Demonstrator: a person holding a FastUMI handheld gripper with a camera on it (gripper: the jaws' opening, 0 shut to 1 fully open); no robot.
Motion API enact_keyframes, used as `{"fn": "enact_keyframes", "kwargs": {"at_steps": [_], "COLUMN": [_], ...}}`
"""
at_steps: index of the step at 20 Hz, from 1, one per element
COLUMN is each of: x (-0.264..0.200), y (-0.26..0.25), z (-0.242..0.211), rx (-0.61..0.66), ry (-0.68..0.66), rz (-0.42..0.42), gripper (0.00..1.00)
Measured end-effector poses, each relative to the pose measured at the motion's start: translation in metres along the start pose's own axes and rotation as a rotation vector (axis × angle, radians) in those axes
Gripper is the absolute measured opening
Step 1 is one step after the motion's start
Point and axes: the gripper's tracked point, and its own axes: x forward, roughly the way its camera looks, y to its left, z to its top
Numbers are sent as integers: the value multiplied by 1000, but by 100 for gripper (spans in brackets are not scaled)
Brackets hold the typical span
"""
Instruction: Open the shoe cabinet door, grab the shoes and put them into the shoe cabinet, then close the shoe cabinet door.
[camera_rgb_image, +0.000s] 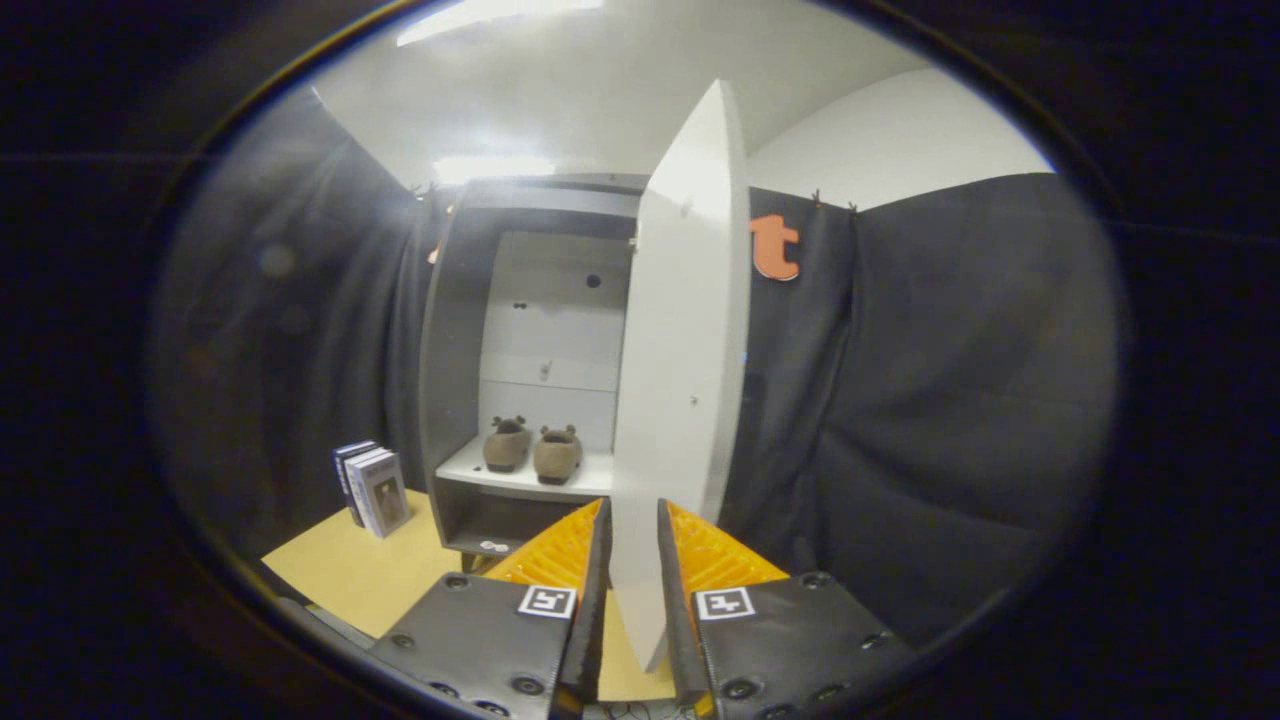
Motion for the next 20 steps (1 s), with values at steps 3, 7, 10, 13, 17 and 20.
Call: {"fn": "enact_keyframes", "kwargs": {"at_steps": [3,7,10,13,17,20], "x": [-2,6,18,33,55,68], "y": [-36,-78,-92,-101,-97,-86], "z": [1,-6,-12,-14,-21,-26], "rx": [7,13,14,25,27,18], "ry": [-1,18,36,43,65,80], "rz": [-56,-121,-137,-137,-113,-87], "gripper": [44,64,79,94,97,96]}}
